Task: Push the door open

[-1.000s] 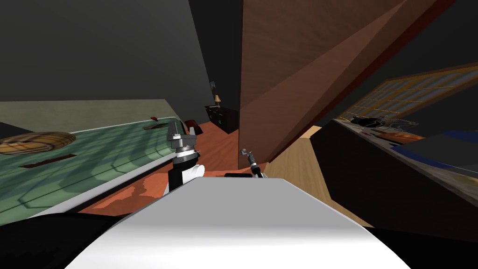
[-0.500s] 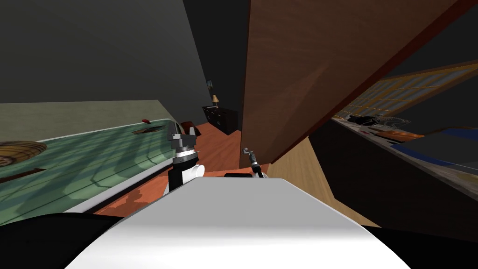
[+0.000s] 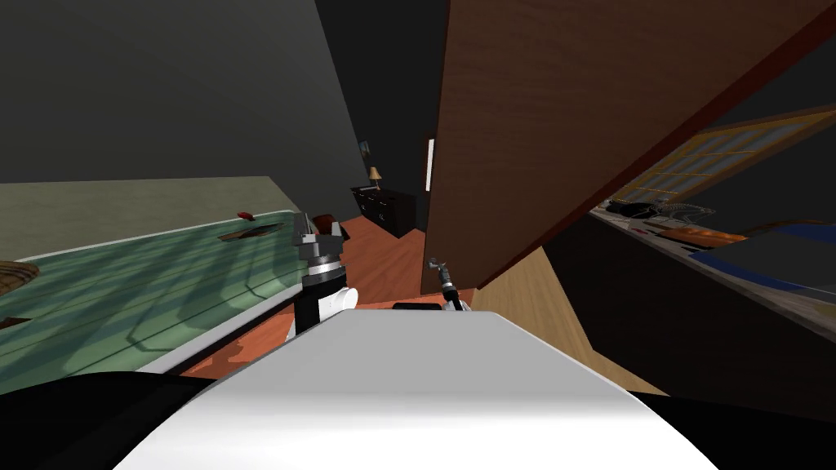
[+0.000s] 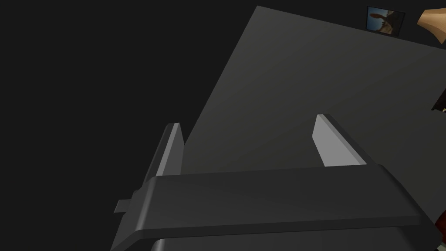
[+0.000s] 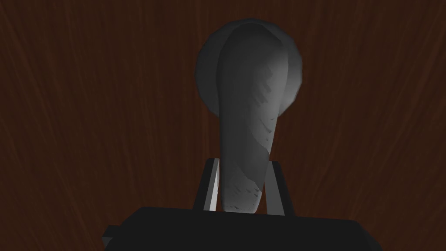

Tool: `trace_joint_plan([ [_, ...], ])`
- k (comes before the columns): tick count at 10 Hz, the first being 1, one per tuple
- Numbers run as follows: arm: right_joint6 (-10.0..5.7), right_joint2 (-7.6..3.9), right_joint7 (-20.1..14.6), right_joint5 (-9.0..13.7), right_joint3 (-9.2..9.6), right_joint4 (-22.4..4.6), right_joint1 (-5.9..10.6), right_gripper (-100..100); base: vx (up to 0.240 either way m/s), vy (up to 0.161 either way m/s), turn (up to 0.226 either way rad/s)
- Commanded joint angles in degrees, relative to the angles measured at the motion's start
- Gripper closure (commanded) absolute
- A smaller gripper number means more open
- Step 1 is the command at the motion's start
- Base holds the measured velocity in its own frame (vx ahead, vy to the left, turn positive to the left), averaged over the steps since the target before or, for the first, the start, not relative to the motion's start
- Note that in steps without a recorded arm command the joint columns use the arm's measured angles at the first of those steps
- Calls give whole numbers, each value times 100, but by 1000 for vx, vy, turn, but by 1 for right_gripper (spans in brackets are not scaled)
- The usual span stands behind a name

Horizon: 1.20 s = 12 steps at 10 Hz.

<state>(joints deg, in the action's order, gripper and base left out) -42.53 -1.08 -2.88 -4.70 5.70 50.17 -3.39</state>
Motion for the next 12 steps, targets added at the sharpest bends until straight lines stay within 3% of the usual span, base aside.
trace_joint_plan([
  [1, 28, -60, 37, 45, -98, 89, -8, 100, 149, 124, -71],
  [5, 32, -51, 142, 183, -374, 24, 64, 100, 185, 125, -71],
  [10, 36, 182, 256, 331, -670, -46, 142, 100, 172, 111, -74],
  [11, 54, 116, 243, 325, -668, -17, 101, 100, 63, 38, -44],
  [12, 48, 3, 282, 388, -797, -17, 116, 100, 134, 59, -45],
])
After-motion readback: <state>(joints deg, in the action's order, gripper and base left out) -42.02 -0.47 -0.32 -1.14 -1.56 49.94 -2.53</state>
